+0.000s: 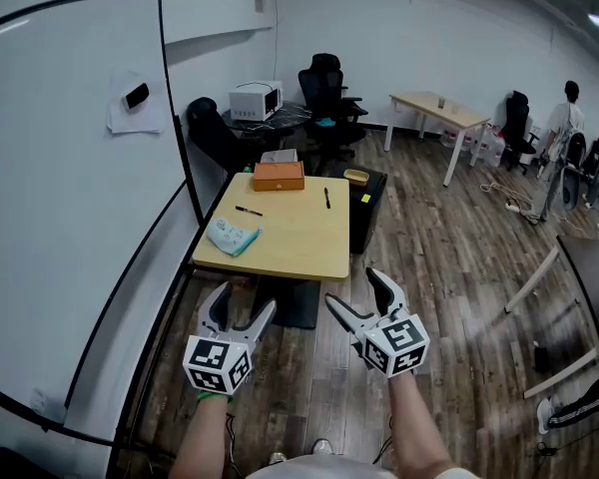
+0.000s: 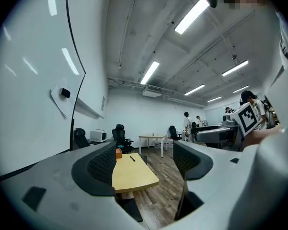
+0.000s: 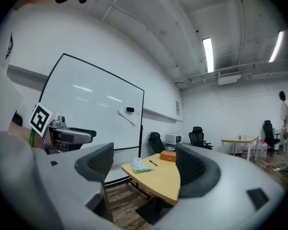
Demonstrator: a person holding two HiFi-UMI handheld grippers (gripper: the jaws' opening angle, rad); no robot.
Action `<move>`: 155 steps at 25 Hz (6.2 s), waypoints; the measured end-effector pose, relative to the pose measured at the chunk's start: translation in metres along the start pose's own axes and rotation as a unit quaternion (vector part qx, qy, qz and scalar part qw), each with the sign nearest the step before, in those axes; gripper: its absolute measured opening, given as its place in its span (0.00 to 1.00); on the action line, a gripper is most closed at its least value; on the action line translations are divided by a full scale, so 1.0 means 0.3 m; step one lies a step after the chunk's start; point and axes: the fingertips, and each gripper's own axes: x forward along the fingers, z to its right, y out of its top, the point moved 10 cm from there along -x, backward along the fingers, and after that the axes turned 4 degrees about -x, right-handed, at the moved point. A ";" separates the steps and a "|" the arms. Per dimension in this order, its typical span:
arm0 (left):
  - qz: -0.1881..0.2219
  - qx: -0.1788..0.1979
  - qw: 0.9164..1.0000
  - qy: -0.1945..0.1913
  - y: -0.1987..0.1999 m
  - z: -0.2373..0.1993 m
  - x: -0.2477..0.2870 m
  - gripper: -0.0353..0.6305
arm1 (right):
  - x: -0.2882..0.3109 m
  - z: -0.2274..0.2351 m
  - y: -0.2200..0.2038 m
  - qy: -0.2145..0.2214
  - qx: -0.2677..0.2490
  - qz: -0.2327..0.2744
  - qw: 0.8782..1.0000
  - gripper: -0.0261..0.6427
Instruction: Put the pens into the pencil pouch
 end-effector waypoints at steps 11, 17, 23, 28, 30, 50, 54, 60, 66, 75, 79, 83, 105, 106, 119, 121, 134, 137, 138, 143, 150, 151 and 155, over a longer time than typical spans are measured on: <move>0.002 0.002 1.000 0.010 -0.008 0.027 0.087 0.57 | 0.052 0.090 -0.028 0.025 0.000 0.007 1.000 0.63; -0.003 0.007 1.000 0.022 -0.014 0.044 0.143 0.57 | 0.081 0.152 -0.058 0.043 0.003 0.005 0.999 0.61; -0.013 0.011 0.999 0.027 -0.032 0.019 0.234 0.57 | 0.146 0.228 -0.094 0.045 0.008 0.006 0.999 0.59; -0.020 0.009 1.000 0.021 -0.056 -0.062 0.345 0.57 | 0.259 0.280 -0.125 0.044 0.014 0.004 0.999 0.58; -0.023 0.008 1.000 0.017 -0.068 -0.113 0.401 0.57 | 0.319 0.297 -0.136 0.043 0.013 0.003 0.999 0.58; -0.046 -0.001 0.997 -0.063 -0.040 -0.833 1.099 0.57 | 1.136 0.532 -0.165 -0.033 0.024 -0.046 0.998 0.57; -0.049 0.003 0.996 -0.074 -0.036 -0.917 1.177 0.57 | 1.247 0.564 -0.172 -0.042 0.023 -0.054 0.997 0.57; -0.048 0.000 0.997 -0.064 -0.044 -0.990 1.239 0.57 | 1.354 0.611 -0.189 -0.033 0.023 -0.060 0.997 0.57; -0.053 -0.002 0.998 -0.025 -0.064 -1.020 1.243 0.57 | 1.431 0.644 -0.195 -0.003 0.022 -0.059 0.998 0.56; -0.100 -0.002 0.995 0.008 -0.152 -1.049 1.227 0.57 | 1.486 0.663 -0.224 0.043 0.024 -0.061 0.997 0.54; -0.156 0.007 0.988 0.002 -0.256 -1.067 1.215 0.57 | 1.493 0.654 -0.259 0.051 0.032 -0.072 0.996 0.54; -0.223 0.008 0.975 -0.005 -0.406 -1.073 1.188 0.57 | 1.486 0.632 -0.307 0.059 0.041 -0.091 0.993 0.53; -0.421 0.069 0.904 0.016 -0.811 -1.078 1.162 0.21 | 1.430 0.667 -0.443 0.034 0.068 -0.148 0.986 0.50; -0.423 0.066 0.903 0.020 -0.809 -1.081 1.161 0.16 | 1.430 0.670 -0.442 0.034 0.069 -0.147 0.986 0.50; -0.284 -0.119 0.948 0.085 -0.571 -1.177 1.173 0.11 | 1.453 0.703 -0.444 0.033 0.068 -0.137 0.988 0.49; -0.257 -0.145 0.951 0.097 -0.535 -1.187 1.173 0.11 | 1.463 0.716 -0.444 0.034 0.065 -0.138 0.988 0.49; -0.214 -0.183 0.952 0.124 -0.481 -1.216 1.188 0.11 | 1.688 0.680 -0.503 0.113 0.026 -0.167 0.979 0.48; -0.208 -0.188 0.951 0.128 -0.473 -1.229 1.192 0.11 | 1.797 0.633 -0.547 0.149 0.013 -0.182 0.972 0.46; -0.206 -0.191 0.951 0.130 -0.470 -1.228 1.191 0.11 | 1.830 0.617 -0.563 0.162 0.007 -0.187 0.969 0.46; -0.197 -0.207 0.948 0.141 -0.463 -1.242 1.185 0.11 | 2.003 0.536 -0.674 0.215 -0.021 -0.230 0.949 0.45; -0.196 -0.205 0.946 0.157 -0.454 -1.275 1.208 0.11 | 2.197 0.448 -0.842 0.257 -0.065 -0.306 0.914 0.40; -0.196 -0.203 0.946 0.158 -0.454 -1.277 1.211 0.11 | 2.216 0.438 -0.861 0.261 -0.069 -0.316 0.910 0.39; -0.199 -0.197 0.946 0.162 -0.457 -1.282 1.219 0.11 | 2.267 0.402 -0.919 0.269 -0.083 -0.355 0.892 0.34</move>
